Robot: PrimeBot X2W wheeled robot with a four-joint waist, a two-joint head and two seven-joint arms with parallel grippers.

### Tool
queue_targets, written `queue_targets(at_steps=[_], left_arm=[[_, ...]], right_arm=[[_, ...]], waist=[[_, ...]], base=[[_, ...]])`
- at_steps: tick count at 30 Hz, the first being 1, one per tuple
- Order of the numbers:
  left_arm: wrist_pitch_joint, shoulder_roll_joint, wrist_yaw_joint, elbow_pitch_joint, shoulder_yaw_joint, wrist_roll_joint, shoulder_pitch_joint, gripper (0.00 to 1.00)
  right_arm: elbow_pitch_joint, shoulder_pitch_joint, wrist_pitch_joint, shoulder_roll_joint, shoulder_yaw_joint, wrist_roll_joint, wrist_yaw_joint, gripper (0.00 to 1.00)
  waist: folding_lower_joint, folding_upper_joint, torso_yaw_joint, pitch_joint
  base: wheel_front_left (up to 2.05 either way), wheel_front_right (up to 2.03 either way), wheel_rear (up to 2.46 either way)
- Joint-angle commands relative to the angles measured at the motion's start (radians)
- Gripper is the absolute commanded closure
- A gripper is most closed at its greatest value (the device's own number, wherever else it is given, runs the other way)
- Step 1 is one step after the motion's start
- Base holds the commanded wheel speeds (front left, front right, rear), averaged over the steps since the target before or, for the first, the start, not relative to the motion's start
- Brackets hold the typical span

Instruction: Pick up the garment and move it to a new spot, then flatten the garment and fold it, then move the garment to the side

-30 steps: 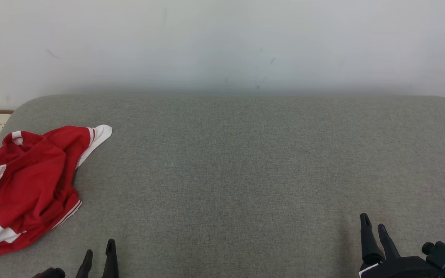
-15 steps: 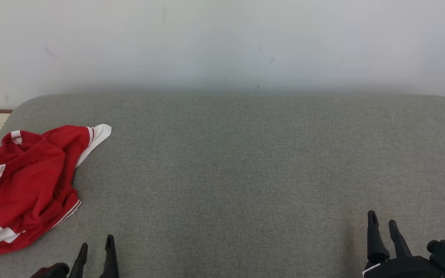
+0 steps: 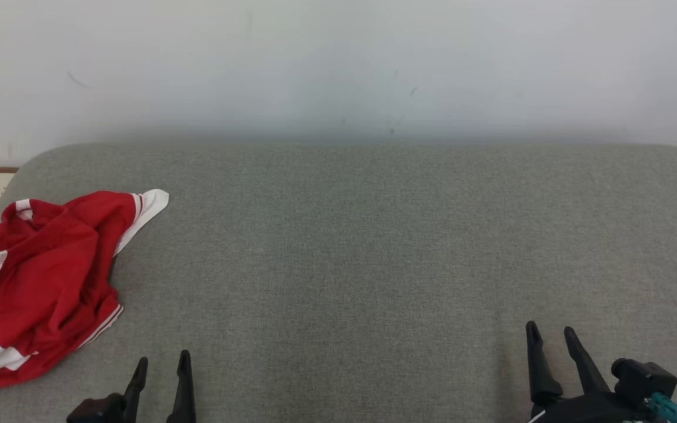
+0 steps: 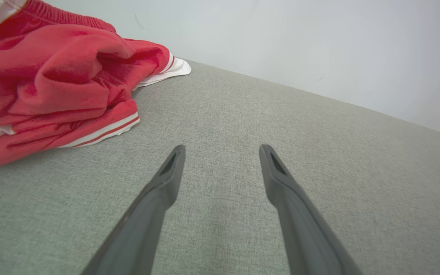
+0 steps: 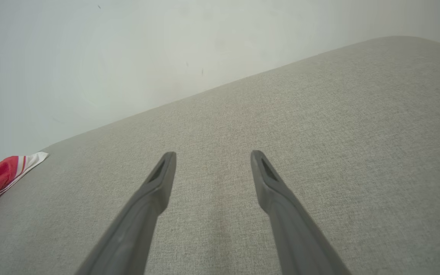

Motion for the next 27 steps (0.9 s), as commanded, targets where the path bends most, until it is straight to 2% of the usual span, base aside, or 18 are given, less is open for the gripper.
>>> queue_targets(at_steps=[1,8,27], left_arm=[[-0.011,0.002,-0.005,-0.001,-0.002,0.025,-0.011,0.0],[-0.026,-0.004,-0.012,0.005,-0.008,0.09,-0.006,0.0],[-0.062,-0.021,-0.013,0.035,0.018,0.232,-0.012,0.0]], right_arm=[[-0.002,-0.013,-0.011,-0.011,0.017,-0.03,0.001,0.0],[0.026,-0.016,-0.027,-0.024,0.06,-0.093,0.001,0.0],[0.028,0.004,-0.064,-0.01,0.026,-0.265,0.001,0.0]], waist=[[0.0,0.0,0.0,-0.001],[0.0,0.0,-0.003,-0.004],[0.0,0.0,-0.01,-0.002]], base=[[0.0,0.0,0.0],[0.0,0.0,0.0],[0.0,0.0,0.0]])
